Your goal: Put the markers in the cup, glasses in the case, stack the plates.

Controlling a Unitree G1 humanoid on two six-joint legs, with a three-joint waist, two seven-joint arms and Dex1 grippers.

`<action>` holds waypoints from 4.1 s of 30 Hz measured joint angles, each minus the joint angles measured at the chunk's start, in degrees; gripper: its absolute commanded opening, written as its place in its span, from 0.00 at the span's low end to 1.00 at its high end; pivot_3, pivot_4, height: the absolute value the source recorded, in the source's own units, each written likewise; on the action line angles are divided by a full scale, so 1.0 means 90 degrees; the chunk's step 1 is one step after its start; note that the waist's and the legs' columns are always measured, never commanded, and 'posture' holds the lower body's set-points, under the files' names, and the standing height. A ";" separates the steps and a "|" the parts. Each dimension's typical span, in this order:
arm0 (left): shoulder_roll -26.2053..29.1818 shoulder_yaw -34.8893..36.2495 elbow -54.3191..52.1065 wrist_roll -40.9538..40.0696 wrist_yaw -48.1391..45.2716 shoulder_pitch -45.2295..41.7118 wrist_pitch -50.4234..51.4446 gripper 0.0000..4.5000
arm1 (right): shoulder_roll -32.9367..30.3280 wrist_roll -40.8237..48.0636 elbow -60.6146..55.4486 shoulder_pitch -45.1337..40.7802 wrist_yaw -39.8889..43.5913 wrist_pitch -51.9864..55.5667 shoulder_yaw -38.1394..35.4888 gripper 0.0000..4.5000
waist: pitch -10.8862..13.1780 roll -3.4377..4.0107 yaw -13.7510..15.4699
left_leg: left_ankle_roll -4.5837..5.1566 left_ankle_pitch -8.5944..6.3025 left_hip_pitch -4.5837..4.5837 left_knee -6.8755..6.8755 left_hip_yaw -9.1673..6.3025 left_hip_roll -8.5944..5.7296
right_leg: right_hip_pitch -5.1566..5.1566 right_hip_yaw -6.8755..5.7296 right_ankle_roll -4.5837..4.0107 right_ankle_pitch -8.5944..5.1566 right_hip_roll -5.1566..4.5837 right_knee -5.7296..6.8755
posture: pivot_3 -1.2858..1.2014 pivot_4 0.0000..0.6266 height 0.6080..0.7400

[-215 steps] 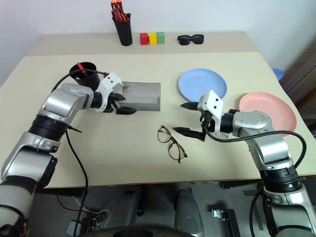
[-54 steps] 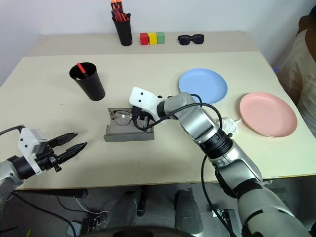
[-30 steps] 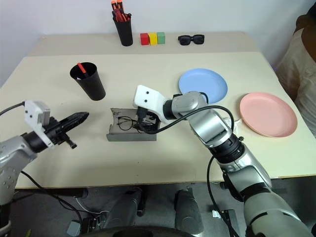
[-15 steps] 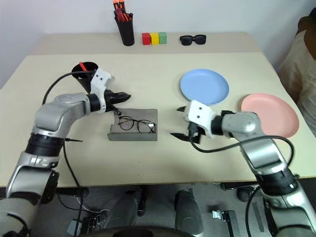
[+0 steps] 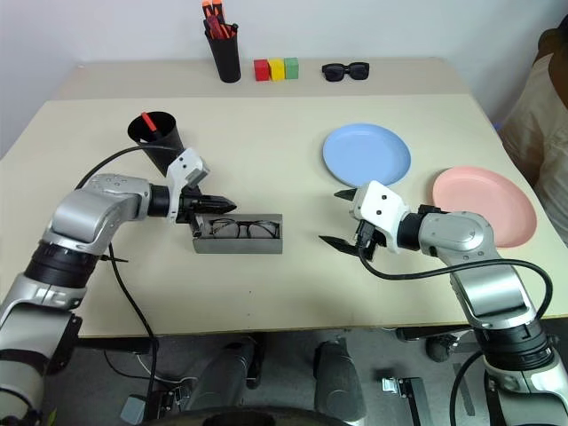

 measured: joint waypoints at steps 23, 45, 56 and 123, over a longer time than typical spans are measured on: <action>-0.0127 0.1848 -0.2568 -0.0651 0.0494 0.2903 -0.1809 0.00 | 0.0594 -0.2957 0.5236 -0.2566 -0.1919 -0.2037 0.1781 0.47 | 0.0001 0.0005 -0.0031 | -0.0001 0.0002 0.0009 -0.0003 0.0011 -0.0006 | 0.0002 0.0004 0.0010 0.0007 0.0002 0.0004 | 0.52 0.24 1.00; -0.1506 -0.0080 -0.2975 -0.0912 0.0605 0.2090 -0.1808 0.00 | -0.2179 -0.1942 0.1832 0.0948 -0.0359 -0.0793 -0.1672 0.01 | 0.0000 0.0031 0.0125 | 0.0010 -0.0003 0.0008 0.0010 0.0046 -0.0006 | 0.0019 0.0006 0.0001 -0.0006 -0.0005 -0.0005 | 0.52 0.24 1.00; -0.1688 -0.0403 -0.2160 -0.0589 0.0204 0.1799 -0.2361 0.00 | -0.2022 -0.1646 0.1081 0.2031 -0.0470 -0.0167 -0.2358 0.86 | -0.0017 0.0062 0.0013 | 0.0011 -0.0003 0.0010 0.0014 0.0048 0.0000 | 0.0018 0.0012 0.0003 -0.0009 -0.0007 -0.0004 | 0.52 0.24 1.00; -0.0958 0.4044 -0.3444 -0.0818 0.2709 0.5376 -0.1931 0.00 | -0.0219 0.0885 0.2381 -0.0505 0.0072 -0.0039 -0.1030 0.75 | -0.0023 0.0072 0.0027 | 0.0016 -0.0014 0.0007 0.0018 0.0019 -0.0007 | 0.0021 0.0012 0.0006 -0.0015 -0.0019 -0.0015 | 0.52 0.24 1.00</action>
